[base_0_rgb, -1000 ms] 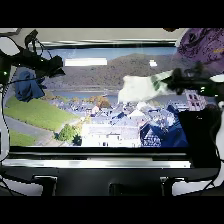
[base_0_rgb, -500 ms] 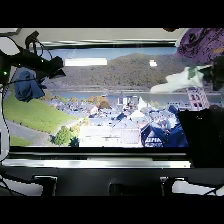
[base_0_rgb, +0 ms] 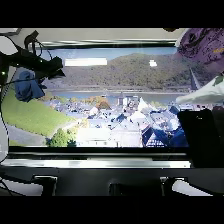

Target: Fold the clothes and pants, and hang the long-sleeved shirts on hangers.

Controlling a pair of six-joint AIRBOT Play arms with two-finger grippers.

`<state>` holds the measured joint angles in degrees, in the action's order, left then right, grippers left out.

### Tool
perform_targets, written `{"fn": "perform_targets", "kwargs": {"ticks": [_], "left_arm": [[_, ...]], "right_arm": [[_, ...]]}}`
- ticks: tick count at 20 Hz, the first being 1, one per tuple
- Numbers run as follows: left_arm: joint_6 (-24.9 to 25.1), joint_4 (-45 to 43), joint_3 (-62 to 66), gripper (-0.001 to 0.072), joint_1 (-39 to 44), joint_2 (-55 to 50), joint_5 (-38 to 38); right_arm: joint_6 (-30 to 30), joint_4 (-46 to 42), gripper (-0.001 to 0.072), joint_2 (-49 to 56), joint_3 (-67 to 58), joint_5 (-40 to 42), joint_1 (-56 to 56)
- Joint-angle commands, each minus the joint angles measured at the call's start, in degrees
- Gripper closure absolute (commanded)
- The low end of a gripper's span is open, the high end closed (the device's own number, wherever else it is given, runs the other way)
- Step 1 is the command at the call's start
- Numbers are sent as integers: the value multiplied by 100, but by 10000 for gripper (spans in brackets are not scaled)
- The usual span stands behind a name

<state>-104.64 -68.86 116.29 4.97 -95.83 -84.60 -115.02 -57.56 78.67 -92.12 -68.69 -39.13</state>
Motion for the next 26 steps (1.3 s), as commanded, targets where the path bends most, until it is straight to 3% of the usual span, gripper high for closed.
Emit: {"fn": "perform_targets", "kwargs": {"ticks": [1,10,17,26], "left_arm": [[2,103,-2,685,0,48,-11],[4,138,-2,685,0,142,-13],[4,136,-2,685,0,142,-50],[2,133,-2,685,0,140,-50]], "right_arm": [[-116,-667,679,-131,-4,-903,-109],[710,-2208,678,-518,232,-2096,-109],[533,-3364,678,-1344,2337,-1257,-107],[229,-4188,677,-1390,3523,-981,-107]]}}
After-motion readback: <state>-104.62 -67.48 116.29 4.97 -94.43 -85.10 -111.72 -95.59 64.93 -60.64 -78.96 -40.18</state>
